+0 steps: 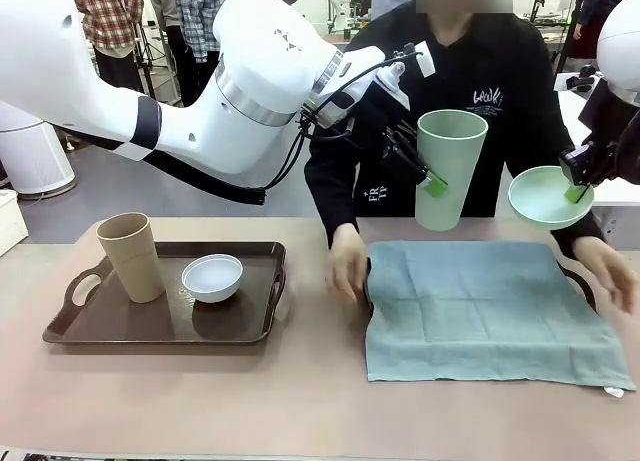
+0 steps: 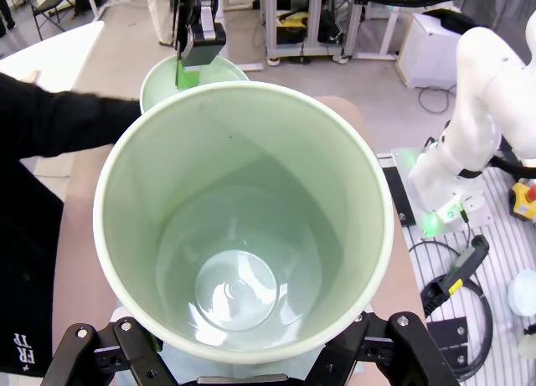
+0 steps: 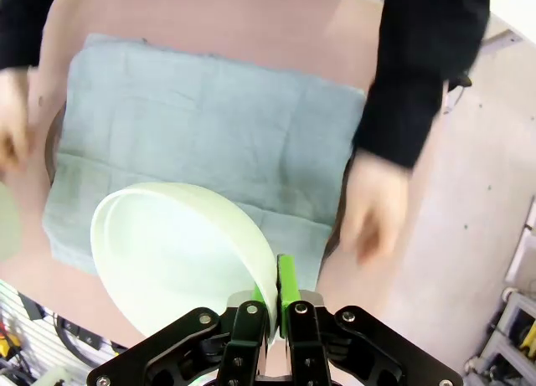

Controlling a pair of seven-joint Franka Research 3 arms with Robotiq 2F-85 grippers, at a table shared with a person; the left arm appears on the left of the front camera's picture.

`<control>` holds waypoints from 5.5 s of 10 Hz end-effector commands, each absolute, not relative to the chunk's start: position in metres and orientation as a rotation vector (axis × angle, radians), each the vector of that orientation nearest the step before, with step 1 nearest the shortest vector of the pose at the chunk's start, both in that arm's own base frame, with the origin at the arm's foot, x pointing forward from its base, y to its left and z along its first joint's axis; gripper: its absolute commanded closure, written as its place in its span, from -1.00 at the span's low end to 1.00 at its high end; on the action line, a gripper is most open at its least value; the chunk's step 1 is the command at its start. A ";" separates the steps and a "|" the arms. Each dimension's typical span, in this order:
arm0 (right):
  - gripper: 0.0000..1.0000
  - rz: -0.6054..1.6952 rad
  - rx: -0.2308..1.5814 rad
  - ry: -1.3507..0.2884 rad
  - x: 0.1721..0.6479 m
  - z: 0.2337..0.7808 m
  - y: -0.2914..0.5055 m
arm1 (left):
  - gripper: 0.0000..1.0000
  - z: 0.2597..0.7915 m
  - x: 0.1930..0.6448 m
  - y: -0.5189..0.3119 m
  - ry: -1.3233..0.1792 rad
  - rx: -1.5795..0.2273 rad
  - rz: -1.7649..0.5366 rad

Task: Set up a tray with a mat and arrange the tableware.
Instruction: Place the Picnic Bowl and Reusable plastic cup back onto the Handle tray in front of the human's position.

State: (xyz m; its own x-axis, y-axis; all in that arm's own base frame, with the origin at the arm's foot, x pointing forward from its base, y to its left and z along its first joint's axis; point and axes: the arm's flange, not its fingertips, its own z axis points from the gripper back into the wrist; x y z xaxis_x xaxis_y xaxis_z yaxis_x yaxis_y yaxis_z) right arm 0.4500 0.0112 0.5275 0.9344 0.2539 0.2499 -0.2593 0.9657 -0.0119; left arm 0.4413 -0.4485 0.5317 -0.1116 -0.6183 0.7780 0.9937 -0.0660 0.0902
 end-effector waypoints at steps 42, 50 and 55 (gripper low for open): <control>0.91 0.370 0.275 -0.055 0.526 0.324 -0.017 | -0.68 0.352 0.537 -0.466 -0.668 -0.727 -1.644; -0.69 0.320 0.259 -0.057 0.522 0.328 -0.016 | -1.00 0.347 0.536 -0.464 -0.625 -0.770 -1.606; -0.69 0.316 0.226 -0.187 0.489 0.396 -0.012 | -1.00 0.351 0.539 -0.435 -0.508 -0.783 -1.409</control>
State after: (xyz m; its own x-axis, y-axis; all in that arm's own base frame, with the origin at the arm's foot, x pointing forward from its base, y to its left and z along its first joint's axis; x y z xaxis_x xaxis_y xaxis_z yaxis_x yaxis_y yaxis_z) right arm 0.5055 -0.0155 0.3926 0.9370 0.2959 0.1857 -0.3308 0.9226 0.1986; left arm 0.5470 -0.4458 0.3418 0.1038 -0.6552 0.7483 0.9882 -0.0172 -0.1521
